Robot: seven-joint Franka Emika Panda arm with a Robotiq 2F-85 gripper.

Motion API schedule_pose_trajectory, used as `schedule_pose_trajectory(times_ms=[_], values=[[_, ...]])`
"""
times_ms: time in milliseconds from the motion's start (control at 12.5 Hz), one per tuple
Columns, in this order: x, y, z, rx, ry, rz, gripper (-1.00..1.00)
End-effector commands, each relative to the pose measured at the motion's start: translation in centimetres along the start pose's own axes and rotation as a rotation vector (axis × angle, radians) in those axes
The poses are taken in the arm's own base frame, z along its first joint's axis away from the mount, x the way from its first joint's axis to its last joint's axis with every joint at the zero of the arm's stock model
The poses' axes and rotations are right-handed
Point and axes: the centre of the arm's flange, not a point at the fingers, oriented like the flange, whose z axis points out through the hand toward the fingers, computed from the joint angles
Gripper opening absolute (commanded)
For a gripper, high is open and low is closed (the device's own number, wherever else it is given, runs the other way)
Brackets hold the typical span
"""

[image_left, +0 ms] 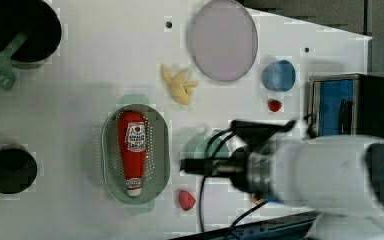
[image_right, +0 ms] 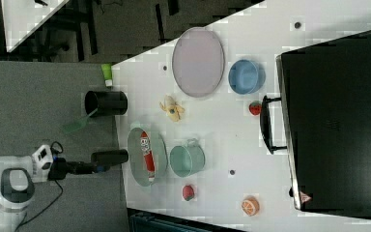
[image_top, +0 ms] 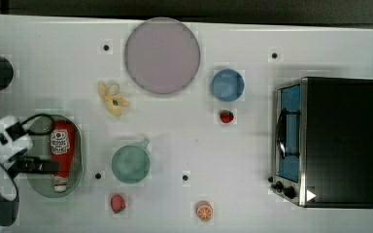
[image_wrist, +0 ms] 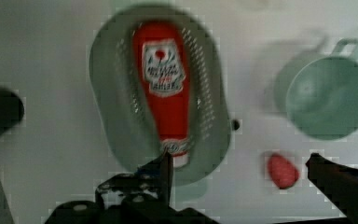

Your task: Pick ketchup from strainer and place it on the table

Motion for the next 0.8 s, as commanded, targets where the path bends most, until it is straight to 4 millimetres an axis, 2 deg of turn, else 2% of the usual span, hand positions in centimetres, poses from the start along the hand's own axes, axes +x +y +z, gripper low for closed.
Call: schedule_pose_trajectory(times_ms=[80,560,800], values=[[0.8,-0.7,2.6,0.060,0.055,0.018,1.00],[0.8,-1.2,13.1,0.136,0.127,-0.107,1.00],[1.2,-2.0,17.1,0.210,0.093,-0.105,1.00]])
